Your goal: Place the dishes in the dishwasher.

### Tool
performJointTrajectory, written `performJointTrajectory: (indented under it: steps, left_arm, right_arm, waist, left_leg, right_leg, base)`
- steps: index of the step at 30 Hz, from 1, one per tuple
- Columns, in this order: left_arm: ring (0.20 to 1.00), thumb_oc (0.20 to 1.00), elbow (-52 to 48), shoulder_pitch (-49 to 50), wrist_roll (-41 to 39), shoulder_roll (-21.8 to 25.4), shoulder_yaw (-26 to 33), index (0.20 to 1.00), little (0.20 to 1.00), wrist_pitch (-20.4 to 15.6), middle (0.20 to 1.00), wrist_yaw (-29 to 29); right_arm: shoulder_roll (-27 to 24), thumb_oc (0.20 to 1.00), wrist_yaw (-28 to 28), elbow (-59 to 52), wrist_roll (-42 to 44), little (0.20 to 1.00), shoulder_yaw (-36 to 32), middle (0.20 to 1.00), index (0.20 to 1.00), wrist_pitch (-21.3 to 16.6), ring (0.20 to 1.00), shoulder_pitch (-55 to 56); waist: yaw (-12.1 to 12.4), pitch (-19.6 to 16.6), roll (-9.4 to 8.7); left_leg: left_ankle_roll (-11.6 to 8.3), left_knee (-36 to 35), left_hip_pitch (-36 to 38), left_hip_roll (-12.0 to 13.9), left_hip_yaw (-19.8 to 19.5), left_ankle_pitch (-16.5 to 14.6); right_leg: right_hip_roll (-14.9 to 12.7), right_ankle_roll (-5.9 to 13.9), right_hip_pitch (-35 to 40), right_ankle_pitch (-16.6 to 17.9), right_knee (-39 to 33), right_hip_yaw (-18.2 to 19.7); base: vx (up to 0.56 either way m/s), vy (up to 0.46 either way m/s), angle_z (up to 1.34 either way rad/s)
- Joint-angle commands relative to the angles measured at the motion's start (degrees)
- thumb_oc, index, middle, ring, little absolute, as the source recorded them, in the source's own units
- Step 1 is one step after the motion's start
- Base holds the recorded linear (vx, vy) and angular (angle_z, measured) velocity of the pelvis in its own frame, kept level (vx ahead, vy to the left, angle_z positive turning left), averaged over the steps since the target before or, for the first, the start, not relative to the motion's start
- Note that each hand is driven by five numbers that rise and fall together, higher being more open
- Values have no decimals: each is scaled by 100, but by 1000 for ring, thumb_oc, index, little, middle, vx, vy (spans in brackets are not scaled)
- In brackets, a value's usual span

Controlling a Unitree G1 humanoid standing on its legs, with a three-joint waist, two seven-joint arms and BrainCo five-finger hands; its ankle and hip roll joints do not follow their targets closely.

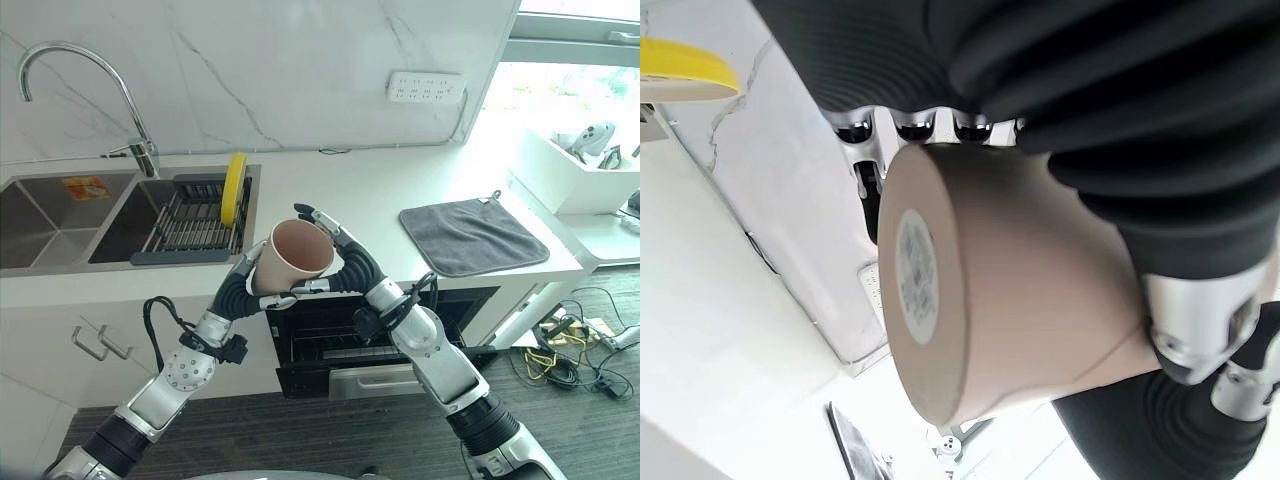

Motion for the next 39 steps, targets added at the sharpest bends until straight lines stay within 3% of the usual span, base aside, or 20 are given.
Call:
performJointTrajectory:
  steps: [1, 2, 3, 4, 5, 21, 28, 35, 36, 37, 39]
  left_arm:
    - [200, 200, -40, -675, 4, 29, -273, 200, 200, -286, 200, 39]
    - [200, 200, -51, -683, -3, 30, -283, 200, 200, -279, 200, 40]
    - [200, 200, -73, -705, -16, 24, -292, 200, 200, -253, 200, 20]
    - [200, 200, -77, -712, -24, 24, -298, 200, 200, -245, 200, 18]
    - [200, 200, -80, -722, -35, 25, -317, 200, 200, -232, 200, 18]
    - [200, 200, -96, -651, -74, 53, -365, 200, 200, -147, 200, 24]
    - [200, 200, -18, -678, -168, -3, -403, 200, 200, -152, 200, 36]
    - [200, 200, 32, -703, -260, -73, -410, 200, 200, -68, 200, 44]
    - [376, 376, 26, -698, -271, -82, -409, 376, 376, -29, 376, 46]
    - [1000, 1000, 53, -680, -313, -96, -402, 1000, 1000, -8, 1000, 31]
    - [1000, 1000, 104, -654, -470, -141, -391, 1000, 1000, 55, 1000, -78]
  right_arm:
    - [254, 1000, 241, -275, 96, 1000, 252, 1000, 1000, -245, 1000, -760]
    - [256, 1000, 232, -274, 81, 1000, 265, 1000, 1000, -244, 1000, -772]
    - [267, 485, 199, -267, 11, 485, 282, 485, 485, -281, 485, -781]
    - [271, 429, 183, -264, -22, 429, 292, 429, 429, -301, 429, -786]
    - [274, 200, 133, -280, -94, 200, 308, 200, 200, -342, 200, -805]
    - [219, 200, -217, -255, -423, 200, 334, 200, 200, -474, 200, -757]
    - [85, 200, -517, -412, -900, 200, 240, 200, 200, -964, 200, -1009]
    - [79, 200, -786, -548, -848, 200, 57, 200, 200, -1092, 200, -1061]
    - [76, 200, -817, -572, -847, 200, 31, 200, 200, -1088, 200, -1059]
    - [76, 200, -864, -588, -858, 200, -12, 200, 200, -1056, 200, -1057]
    - [64, 200, -950, -588, -808, 200, -72, 200, 200, -976, 200, -1047]
  waist:
    - [84, 104, -64]
    - [84, 105, -62]
    - [85, 105, -59]
    - [85, 104, -58]
    - [86, 99, -58]
    - [118, 160, -44]
    - [137, 172, -56]
    - [125, 160, -47]
    - [124, 158, -47]
    - [125, 156, -43]
    - [124, 159, -46]
  left_leg:
    - [-48, 94, 161, 37, -446, -460]
    - [-48, 94, 162, 37, -441, -457]
    - [-47, 90, 161, 35, -434, -455]
    - [-47, 90, 160, 34, -432, -455]
    - [-47, 90, 157, 30, -428, -454]
    - [-25, 131, 161, 16, -472, -474]
    - [-4, 195, 144, 7, -478, -510]
    - [-2, 194, 154, 13, -466, -521]
    - [-2, 192, 156, 13, -463, -521]
    - [-3, 193, 158, 14, -463, -521]
    - [-1, 190, 160, 11, -469, -522]
  right_leg:
    - [-335, 385, 220, -476, 365, 188]
    - [-339, 387, 222, -473, 364, 182]
    - [-342, 388, 225, -465, 354, 176]
    - [-343, 389, 225, -464, 352, 173]
    - [-345, 392, 224, -460, 348, 170]
    - [-353, 369, 217, -523, 441, 168]
    - [-362, 361, 206, -557, 503, 175]
    - [-357, 353, 211, -583, 531, 172]
    - [-355, 352, 214, -585, 529, 172]
    - [-355, 348, 214, -588, 536, 170]
    - [-347, 338, 214, -593, 540, 173]
  base:
    - [0, 0, 0]
    - [0, 0, 0]
    - [0, 0, 0]
    - [0, 0, 0]
    - [0, 0, 0]
    - [9, -1, 0]
    - [0, 0, 0]
    - [0, 0, 0]
    - [0, 0, 0]
    - [0, 0, 0]
    - [0, 0, 0]
